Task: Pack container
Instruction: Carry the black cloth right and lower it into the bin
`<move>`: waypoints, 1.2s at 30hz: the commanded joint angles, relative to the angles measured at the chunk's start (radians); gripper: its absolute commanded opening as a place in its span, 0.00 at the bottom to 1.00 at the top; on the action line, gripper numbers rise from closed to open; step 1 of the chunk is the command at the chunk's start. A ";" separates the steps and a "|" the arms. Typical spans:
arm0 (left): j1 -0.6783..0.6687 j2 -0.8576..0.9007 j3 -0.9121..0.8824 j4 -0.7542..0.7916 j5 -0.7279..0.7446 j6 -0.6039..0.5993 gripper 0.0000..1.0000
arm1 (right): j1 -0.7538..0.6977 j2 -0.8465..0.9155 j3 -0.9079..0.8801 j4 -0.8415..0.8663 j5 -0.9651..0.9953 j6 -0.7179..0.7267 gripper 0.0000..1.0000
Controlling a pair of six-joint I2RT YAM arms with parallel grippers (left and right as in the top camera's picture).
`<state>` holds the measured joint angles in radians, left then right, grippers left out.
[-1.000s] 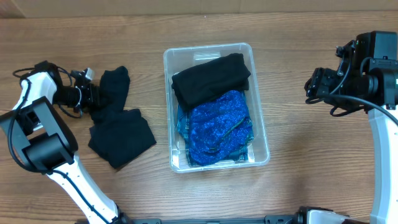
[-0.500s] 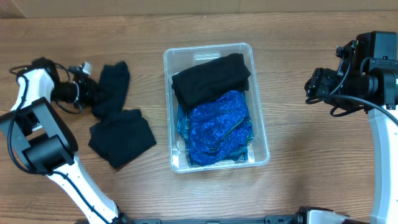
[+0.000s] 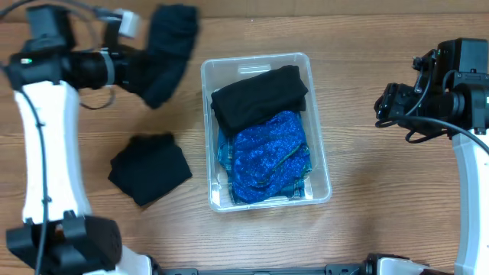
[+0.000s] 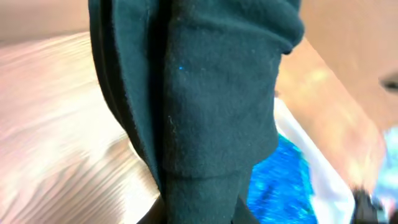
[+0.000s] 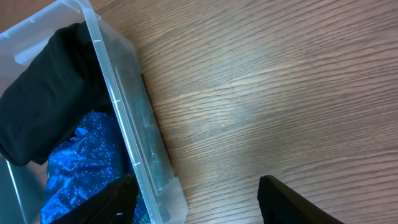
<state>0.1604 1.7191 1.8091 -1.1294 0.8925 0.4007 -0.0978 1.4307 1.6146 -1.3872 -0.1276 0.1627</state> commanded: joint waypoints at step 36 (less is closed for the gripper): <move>-0.572 0.325 0.071 -0.077 -0.538 0.245 1.00 | -0.004 0.000 0.002 -0.011 -0.009 -0.015 0.66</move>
<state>-0.4274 2.0350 1.8164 -1.2247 0.4572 0.7639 -0.0975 1.4307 1.6146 -1.3994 -0.1280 0.1555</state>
